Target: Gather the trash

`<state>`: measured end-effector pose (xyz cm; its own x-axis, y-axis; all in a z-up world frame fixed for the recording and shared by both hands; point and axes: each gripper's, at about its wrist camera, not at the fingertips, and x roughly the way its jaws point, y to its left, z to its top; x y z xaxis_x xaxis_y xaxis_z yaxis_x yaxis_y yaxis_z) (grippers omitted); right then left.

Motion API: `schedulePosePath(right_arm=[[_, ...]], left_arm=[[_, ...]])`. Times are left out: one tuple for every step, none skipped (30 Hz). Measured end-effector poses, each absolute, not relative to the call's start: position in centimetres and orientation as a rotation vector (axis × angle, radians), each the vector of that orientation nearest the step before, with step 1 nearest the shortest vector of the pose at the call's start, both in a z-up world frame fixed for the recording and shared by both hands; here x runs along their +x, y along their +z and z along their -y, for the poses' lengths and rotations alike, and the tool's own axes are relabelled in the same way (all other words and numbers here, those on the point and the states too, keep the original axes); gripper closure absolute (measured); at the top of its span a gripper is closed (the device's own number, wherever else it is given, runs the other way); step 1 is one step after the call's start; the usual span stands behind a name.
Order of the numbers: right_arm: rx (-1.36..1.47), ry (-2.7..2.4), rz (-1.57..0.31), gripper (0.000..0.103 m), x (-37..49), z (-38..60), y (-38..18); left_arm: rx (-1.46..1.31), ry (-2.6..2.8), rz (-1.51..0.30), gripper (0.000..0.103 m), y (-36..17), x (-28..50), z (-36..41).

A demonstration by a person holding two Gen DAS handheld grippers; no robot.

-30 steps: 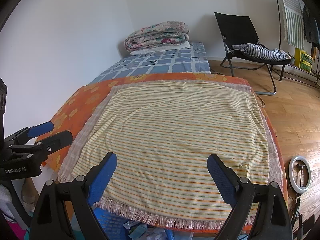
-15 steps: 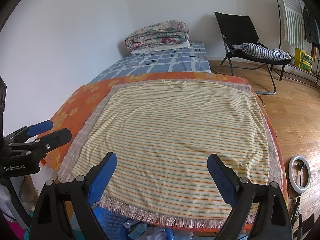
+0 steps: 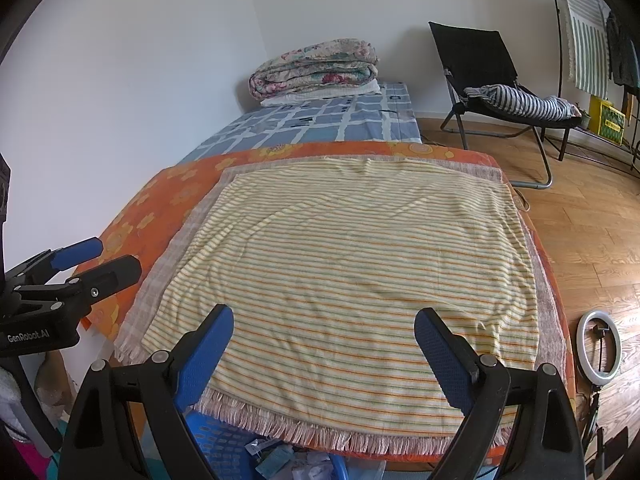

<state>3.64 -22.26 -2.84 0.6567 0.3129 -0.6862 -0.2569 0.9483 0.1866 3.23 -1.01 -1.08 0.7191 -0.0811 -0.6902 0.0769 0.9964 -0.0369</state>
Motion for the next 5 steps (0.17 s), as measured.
schedulePosePath(right_arm=[[0.074,0.323,-0.791,0.01,3.58,22.28,-2.88],[0.075,0.322,-0.791,0.01,3.62,22.25,-2.88],[0.076,0.322,-0.791,0.01,3.64,22.22,-2.88],[0.076,0.321,-0.792,0.01,3.61,22.28,-2.93],[0.077,0.32,-0.793,0.01,3.6,22.34,-3.01]], left_arm=[[-0.005,-0.087,-0.764,0.002,-1.09,3.24,1.01],[-0.002,-0.086,-0.764,0.002,-1.12,3.22,1.02],[-0.007,-0.086,-0.767,0.002,-1.1,3.23,1.0],[-0.007,-0.085,-0.769,0.002,-1.1,3.33,0.85],[-0.009,-0.078,-0.771,0.002,-1.06,3.37,0.67]])
